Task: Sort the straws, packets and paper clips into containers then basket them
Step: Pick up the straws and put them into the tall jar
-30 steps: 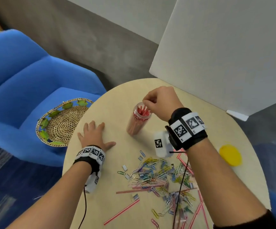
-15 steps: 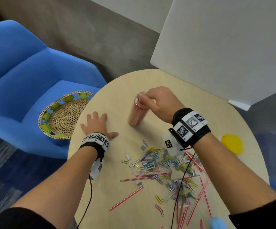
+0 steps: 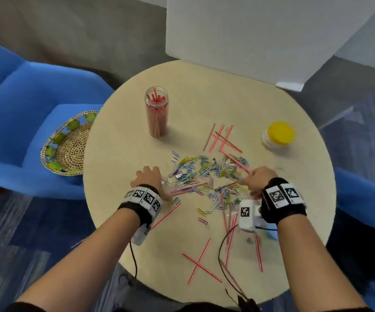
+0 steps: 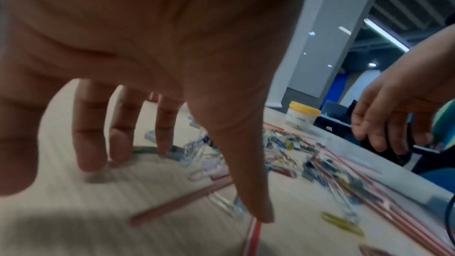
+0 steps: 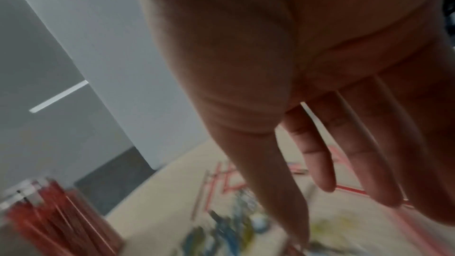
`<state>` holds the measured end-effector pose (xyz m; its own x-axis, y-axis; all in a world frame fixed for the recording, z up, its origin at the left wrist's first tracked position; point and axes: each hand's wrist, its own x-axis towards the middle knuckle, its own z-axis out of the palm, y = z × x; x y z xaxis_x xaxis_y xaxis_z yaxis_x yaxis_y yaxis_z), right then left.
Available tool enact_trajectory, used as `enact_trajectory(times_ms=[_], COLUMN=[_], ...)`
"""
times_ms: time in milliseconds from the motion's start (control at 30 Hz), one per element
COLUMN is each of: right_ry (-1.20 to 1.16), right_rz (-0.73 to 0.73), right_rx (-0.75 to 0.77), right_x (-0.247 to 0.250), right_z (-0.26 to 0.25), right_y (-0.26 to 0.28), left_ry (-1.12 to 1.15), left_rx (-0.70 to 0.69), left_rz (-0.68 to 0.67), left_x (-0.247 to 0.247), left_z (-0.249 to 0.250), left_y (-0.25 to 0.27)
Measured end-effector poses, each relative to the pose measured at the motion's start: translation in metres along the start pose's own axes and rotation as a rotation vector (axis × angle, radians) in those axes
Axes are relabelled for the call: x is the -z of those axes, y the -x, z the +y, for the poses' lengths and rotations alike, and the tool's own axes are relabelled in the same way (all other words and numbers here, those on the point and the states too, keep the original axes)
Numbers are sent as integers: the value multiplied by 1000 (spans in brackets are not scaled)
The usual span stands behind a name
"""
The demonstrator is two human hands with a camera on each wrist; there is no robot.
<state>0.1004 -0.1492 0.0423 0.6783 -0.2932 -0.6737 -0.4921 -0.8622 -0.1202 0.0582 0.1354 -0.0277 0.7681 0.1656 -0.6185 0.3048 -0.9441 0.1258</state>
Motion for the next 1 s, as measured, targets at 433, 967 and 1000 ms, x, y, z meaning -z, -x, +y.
enact_trajectory(times_ms=[433, 967, 1000], right_ry=[100, 123, 144], right_rz=[-19, 158, 161], right_rx=[9, 205, 223], right_x=[-106, -113, -111], right_z=[53, 43, 42], right_y=[46, 41, 40], left_ry=[147, -120, -144], left_rx=[-6, -32, -44], left_rz=[159, 172, 185], left_x=[-37, -71, -75], left_z=[5, 38, 41], left_y=[40, 52, 53])
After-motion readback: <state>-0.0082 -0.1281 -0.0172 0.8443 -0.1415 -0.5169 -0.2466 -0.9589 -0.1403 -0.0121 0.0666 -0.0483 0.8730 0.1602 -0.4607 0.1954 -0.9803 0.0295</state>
